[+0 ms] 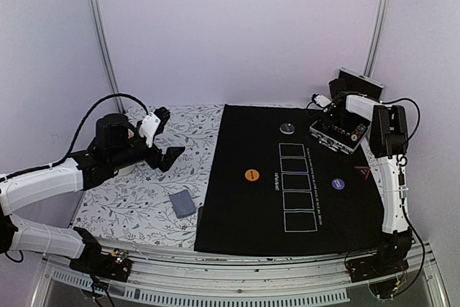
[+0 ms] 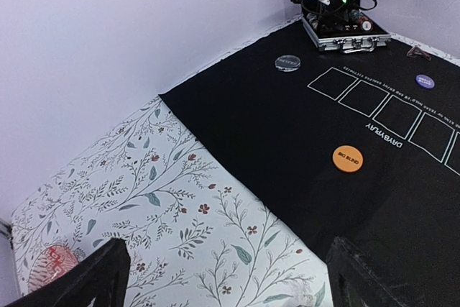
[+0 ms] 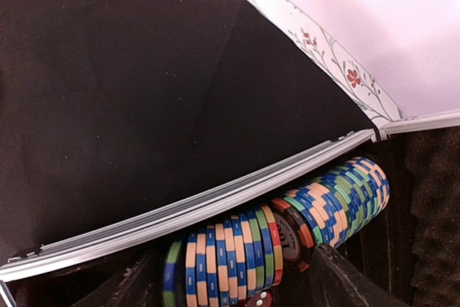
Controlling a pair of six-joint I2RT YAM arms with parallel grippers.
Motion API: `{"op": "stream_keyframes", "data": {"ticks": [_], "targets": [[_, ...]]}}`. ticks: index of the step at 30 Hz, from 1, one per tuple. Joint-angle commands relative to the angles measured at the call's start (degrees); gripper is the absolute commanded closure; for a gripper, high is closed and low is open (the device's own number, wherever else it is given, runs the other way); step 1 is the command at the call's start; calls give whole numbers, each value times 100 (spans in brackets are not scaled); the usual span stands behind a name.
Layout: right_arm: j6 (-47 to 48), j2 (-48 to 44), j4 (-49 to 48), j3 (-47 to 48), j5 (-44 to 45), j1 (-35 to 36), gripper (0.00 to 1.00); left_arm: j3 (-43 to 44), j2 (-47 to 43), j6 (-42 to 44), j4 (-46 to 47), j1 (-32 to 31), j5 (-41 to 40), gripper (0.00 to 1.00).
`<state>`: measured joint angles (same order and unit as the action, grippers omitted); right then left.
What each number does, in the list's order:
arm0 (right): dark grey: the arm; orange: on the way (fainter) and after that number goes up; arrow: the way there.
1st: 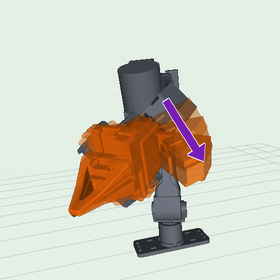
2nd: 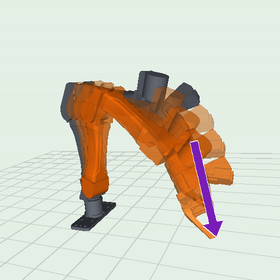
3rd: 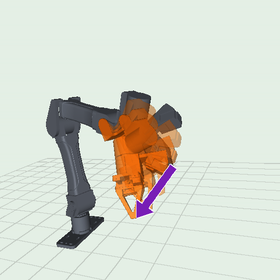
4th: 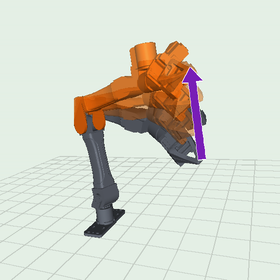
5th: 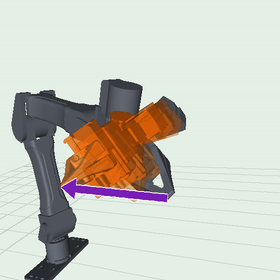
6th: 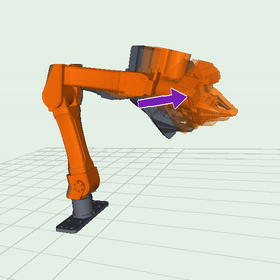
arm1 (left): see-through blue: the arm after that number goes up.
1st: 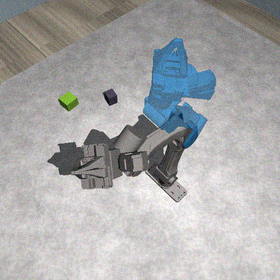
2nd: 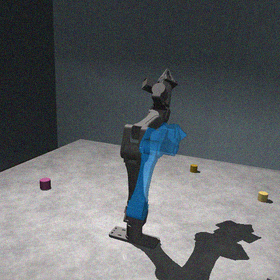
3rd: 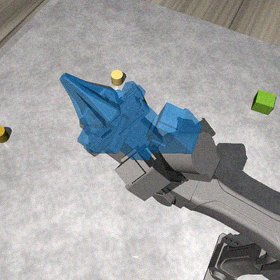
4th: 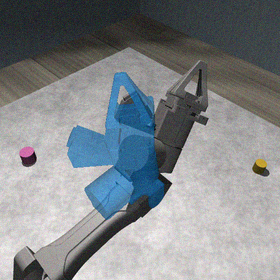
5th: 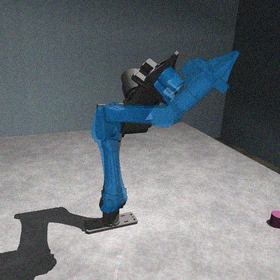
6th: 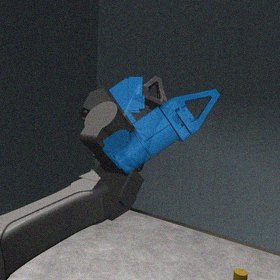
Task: Distribute texas hold em gaming equipment
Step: Pick up the pile of poker chips from the chip case.
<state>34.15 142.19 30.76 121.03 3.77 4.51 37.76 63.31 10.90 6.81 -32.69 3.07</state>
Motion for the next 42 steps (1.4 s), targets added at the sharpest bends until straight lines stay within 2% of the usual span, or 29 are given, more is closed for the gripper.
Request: {"op": "stream_keyframes", "data": {"ticks": [1, 6, 12, 20, 31, 38, 42], "targets": [[-122, 347, 107, 87, -80, 30, 21, 66, 43, -35, 31, 66, 65, 2], [-154, 153, 97, 115, -113, 32, 16, 82, 59, -44, 22, 69, 117, 2], [-174, -41, 92, 232, -90, 31, 14, 102, 68, -61, -4, 69, 165, 2], [-155, -13, 177, 264, -396, 31, 27, 114, 24, -60, -39, 70, 151, 2], [-80, 458, 348, 586, -439, 25, 33, 109, 5, -31, -48, 73, 104, 2], [-49, 556, 365, 596, -487, 24, 31, 110, 7, -18, -61, 70, 91, 2], [-35, 598, 439, 595, -505, 17, 35, 109, 24, -20, -65, 72, 80, 2]]}}
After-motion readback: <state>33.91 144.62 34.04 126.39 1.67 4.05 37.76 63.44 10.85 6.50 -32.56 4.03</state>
